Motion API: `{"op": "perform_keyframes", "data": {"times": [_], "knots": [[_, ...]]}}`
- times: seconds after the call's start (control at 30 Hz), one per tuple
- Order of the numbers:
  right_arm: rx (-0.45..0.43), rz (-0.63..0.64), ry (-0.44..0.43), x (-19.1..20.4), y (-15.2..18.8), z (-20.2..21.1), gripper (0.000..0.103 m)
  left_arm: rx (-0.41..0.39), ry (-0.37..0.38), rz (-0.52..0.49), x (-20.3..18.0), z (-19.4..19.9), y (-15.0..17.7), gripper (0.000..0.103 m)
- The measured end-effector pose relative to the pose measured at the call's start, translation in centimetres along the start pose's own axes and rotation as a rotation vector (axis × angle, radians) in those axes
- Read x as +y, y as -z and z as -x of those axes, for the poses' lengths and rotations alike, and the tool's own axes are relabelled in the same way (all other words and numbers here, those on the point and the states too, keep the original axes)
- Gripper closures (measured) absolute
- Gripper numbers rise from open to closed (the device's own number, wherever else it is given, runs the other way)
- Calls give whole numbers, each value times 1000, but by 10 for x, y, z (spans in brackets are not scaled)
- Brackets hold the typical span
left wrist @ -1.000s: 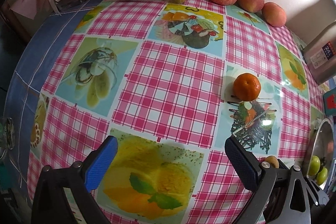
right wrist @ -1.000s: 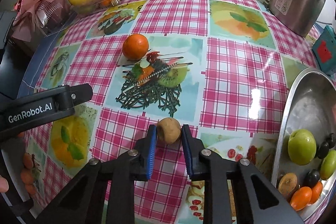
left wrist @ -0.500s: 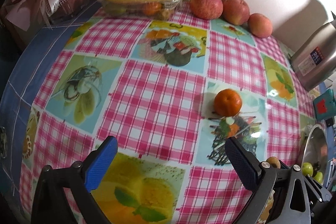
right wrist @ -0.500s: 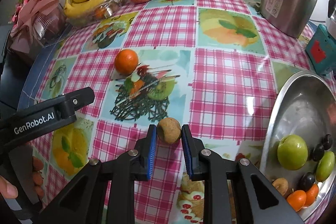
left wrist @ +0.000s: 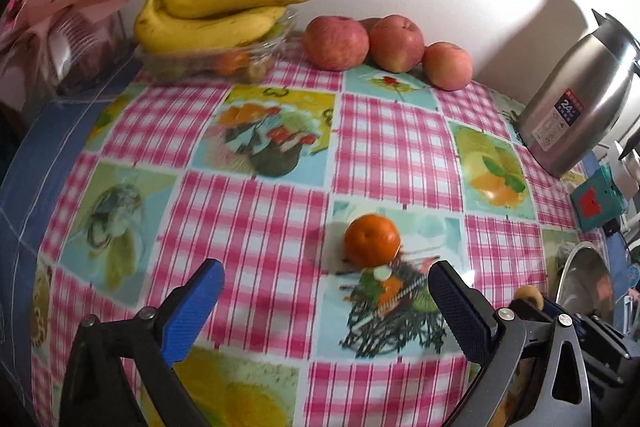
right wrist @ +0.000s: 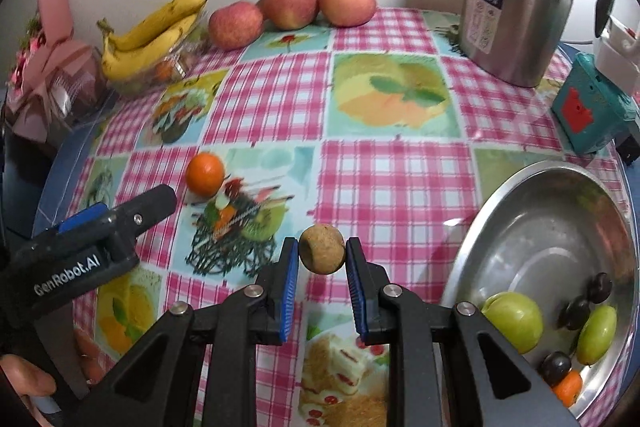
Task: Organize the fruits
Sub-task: 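Grasp the last kiwi with the right tool while the left tool grasps the tangerine, then carry the kiwi over the steel bowl while the left tool carries the tangerine there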
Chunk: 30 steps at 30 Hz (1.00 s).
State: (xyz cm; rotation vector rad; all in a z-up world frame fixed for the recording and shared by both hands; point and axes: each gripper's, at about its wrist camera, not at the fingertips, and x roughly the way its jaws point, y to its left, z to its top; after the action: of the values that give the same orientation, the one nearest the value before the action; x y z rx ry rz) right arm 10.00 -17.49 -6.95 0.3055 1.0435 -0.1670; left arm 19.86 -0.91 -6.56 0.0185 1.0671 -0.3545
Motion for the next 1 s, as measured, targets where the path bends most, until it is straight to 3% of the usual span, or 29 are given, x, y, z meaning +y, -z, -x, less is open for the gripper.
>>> {"op": "perform_keyframes", "data": {"times": [0.17, 0.47, 0.6, 1.0], "knots": [[-13, -41, -10, -13, -6, 0, 78, -19, -2, 1, -5, -11, -8, 3], [-16, -59, -25, -18, -9, -2, 78, 11, 43, -39, -30, -30, -9, 40], [-15, -64, -22, -20, -9, -2, 78, 11, 28, -49, -36, -33, -9, 64], [-30, -55, -16, -18, -8, 10, 78, 22, 69, 33, -19, -16, -8, 67]]}}
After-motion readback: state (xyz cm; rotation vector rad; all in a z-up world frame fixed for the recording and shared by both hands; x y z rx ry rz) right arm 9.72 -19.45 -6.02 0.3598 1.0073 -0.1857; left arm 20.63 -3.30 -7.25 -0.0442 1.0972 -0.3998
